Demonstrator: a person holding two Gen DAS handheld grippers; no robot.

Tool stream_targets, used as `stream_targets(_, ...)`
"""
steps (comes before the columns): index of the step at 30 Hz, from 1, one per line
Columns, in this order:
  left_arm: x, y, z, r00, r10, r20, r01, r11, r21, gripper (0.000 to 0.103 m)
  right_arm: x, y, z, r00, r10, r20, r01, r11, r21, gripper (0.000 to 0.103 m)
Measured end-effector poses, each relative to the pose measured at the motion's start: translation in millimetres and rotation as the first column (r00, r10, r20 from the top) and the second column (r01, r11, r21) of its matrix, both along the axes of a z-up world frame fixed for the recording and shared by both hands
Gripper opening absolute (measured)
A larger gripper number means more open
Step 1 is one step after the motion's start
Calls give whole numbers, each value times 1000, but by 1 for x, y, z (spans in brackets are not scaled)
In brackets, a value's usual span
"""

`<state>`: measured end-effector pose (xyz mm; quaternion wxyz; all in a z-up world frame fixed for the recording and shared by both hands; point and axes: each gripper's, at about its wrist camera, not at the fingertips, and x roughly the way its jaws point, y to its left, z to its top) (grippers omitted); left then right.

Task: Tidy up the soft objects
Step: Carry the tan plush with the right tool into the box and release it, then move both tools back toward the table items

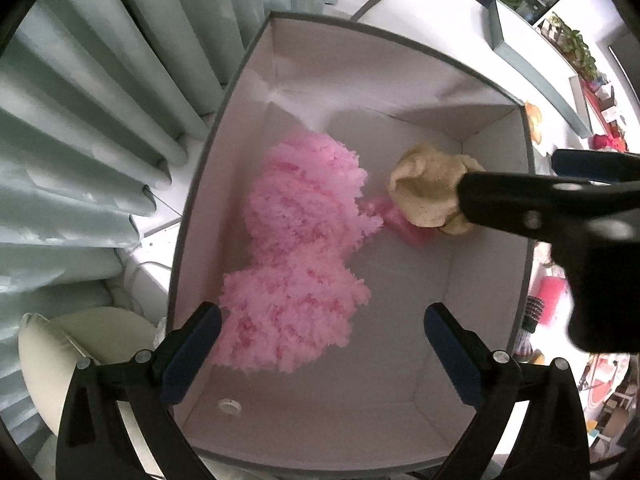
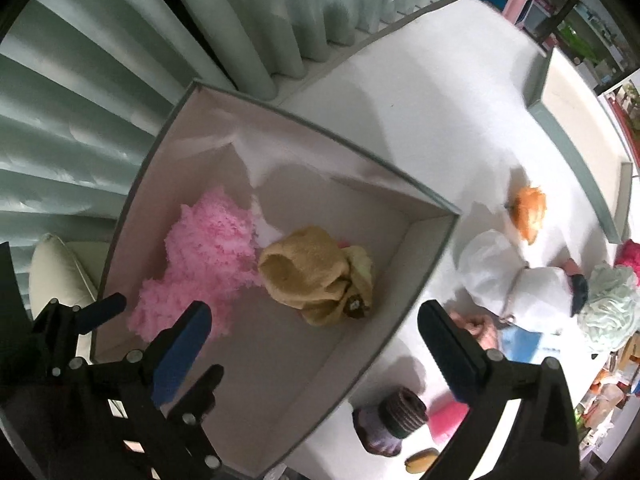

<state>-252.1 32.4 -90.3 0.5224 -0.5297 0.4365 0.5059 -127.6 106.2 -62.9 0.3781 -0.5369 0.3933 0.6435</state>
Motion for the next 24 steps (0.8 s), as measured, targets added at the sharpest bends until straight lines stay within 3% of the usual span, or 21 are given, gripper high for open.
stream_targets(8, -3, -9, 20, 1000, 3, -2, -3, 1000, 5, 102, 33, -18, 20, 999, -45, -20, 45, 999, 9, 103)
stream_targets(16, 10, -21, 33, 999, -46, -13, 46, 999, -6, 102, 84, -49, 18, 989, -148, -30, 147, 988, -37, 103)
stream_targets(24, 53, -37, 41, 985, -175, 15, 175, 984, -34, 102, 150, -95, 4, 952, -303, -52, 297, 950, -94, 103)
